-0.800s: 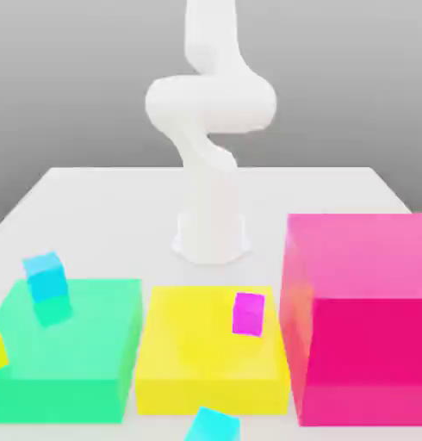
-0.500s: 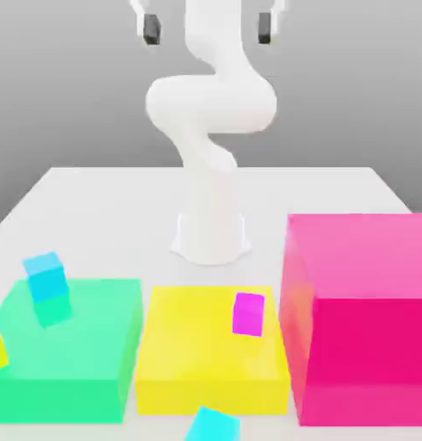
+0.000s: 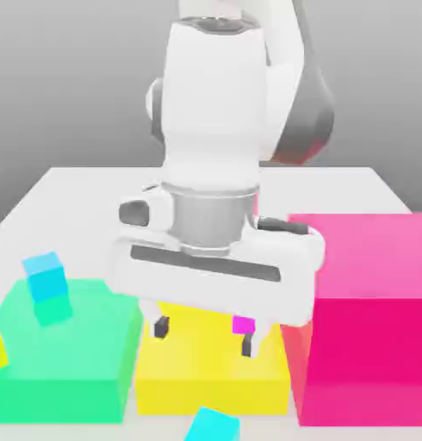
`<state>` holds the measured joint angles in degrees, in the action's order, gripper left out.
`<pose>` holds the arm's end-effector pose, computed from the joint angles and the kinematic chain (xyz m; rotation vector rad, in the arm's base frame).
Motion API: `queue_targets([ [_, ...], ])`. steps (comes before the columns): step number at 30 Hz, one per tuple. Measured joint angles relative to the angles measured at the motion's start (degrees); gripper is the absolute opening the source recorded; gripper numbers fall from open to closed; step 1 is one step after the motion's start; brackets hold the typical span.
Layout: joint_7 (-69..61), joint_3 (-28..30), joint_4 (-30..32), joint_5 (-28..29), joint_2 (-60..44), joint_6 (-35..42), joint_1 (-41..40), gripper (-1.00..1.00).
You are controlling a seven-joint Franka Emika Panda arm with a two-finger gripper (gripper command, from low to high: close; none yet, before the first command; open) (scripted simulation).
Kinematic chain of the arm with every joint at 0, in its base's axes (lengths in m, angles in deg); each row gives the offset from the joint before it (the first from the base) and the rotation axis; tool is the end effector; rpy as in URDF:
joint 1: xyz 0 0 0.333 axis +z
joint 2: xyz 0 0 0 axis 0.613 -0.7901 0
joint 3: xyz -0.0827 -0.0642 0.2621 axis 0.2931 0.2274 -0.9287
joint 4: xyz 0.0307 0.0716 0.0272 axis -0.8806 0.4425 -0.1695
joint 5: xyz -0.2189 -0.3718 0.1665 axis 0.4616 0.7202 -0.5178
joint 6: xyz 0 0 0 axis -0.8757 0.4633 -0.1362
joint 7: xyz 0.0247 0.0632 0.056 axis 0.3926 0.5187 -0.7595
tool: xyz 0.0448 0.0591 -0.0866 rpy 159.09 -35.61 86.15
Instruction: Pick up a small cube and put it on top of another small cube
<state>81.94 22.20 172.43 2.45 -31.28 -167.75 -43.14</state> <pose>0.5661 -0.0003 0.1790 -2.6322 1.6467 -0.1644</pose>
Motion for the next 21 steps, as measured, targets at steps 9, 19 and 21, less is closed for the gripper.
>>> queue_targets([
  [9, 2.92, 1.4, -1.43, -0.04, -17.74, -10.21, 1.34, -1.0],
  [19, 2.47, 0.35, -0.43, -0.68, -12.56, -6.1, 0.44, -1.0],
  [21, 2.88, -0.06, 0.69, -1.59, -8.56, -3.21, 0.37, -1.0],
])
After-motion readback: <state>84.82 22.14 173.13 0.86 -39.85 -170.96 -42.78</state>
